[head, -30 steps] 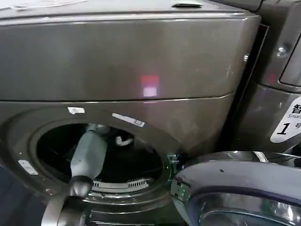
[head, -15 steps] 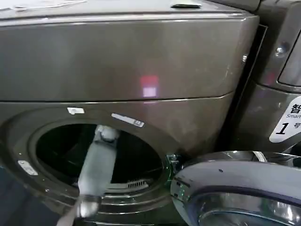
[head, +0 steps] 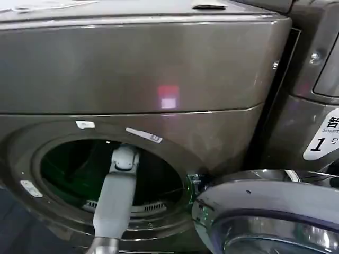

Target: Grasp the clothes from the dryer.

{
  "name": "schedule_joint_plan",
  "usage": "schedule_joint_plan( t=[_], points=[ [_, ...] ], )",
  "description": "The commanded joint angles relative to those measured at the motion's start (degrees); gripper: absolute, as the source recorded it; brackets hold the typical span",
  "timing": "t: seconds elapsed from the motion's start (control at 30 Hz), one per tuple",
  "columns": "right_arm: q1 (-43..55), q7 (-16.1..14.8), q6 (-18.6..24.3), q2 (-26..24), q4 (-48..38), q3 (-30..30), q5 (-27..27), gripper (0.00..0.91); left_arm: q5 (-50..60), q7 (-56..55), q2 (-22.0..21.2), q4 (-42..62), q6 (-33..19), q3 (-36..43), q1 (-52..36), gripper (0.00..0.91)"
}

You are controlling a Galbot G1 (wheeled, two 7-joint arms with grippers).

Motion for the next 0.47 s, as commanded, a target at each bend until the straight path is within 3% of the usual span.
schedule_joint_plan(
  t=[0.03, 0.47],
  points=[
    [0.1, 1.1, -2.5, -0.1, 0.8, 1.4, 0.8, 0.907, -4.1, -4.2, -0.2, -1.5, 1.1, 0.0, 1.4, 0.000],
    [-0.4, 1.6, -3.0, -0.7, 0.6, 2.4, 0.9, 0.907, -3.5, -2.7, 0.3, -0.5, 0.1, -0.1, 1.1, 0.000]
  ],
)
